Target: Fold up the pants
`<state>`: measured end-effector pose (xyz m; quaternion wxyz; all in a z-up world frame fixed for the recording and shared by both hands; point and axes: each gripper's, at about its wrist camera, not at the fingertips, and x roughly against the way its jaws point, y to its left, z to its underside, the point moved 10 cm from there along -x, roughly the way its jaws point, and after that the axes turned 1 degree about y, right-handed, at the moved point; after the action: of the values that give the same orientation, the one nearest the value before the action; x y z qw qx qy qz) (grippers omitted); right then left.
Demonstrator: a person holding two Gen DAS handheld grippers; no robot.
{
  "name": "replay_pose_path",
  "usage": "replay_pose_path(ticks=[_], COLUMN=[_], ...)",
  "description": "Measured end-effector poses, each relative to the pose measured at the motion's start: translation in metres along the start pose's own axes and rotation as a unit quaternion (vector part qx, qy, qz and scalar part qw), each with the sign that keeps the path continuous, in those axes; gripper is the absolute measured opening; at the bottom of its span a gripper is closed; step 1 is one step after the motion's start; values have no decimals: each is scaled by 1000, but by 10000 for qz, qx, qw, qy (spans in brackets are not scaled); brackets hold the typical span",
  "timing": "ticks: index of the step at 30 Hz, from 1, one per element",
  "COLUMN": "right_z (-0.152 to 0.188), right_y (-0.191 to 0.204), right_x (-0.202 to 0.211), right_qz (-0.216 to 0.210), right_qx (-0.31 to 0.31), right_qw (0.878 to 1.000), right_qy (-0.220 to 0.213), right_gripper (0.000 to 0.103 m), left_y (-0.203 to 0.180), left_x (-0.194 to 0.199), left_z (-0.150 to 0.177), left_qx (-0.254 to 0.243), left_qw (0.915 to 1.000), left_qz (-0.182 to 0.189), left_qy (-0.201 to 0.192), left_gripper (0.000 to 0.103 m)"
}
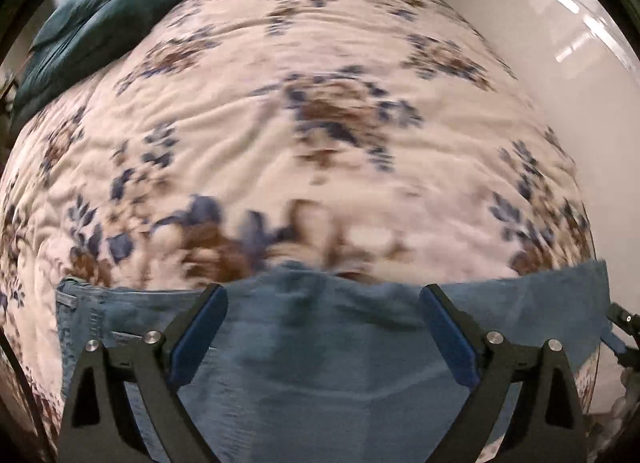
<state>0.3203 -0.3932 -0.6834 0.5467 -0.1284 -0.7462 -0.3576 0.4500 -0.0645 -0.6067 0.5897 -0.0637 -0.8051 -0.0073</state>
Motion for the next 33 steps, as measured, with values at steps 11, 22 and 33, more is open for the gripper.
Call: replay_pose_path(ticks=[11,22,33], right_z=[-64,-72,-35], right_y=[-221,-204,-244], right_x=[13,23,-5], right_qz=[-129,9,-720], right_qx=[-1917,-1397,-1888], right_qw=[9810,9900,9784], right_qy=[-282,-188,442], right_gripper=[68,14,78], left_y=[-134,-192,-186], left_x=[-21,-23,-39], left_z=[27,33,41], left_qx=[-349,-840,-780], left_qw=[9969,9929,9927], left_qz=[409,445,306], left_qy=[579,712,866], left_gripper=[98,98,98])
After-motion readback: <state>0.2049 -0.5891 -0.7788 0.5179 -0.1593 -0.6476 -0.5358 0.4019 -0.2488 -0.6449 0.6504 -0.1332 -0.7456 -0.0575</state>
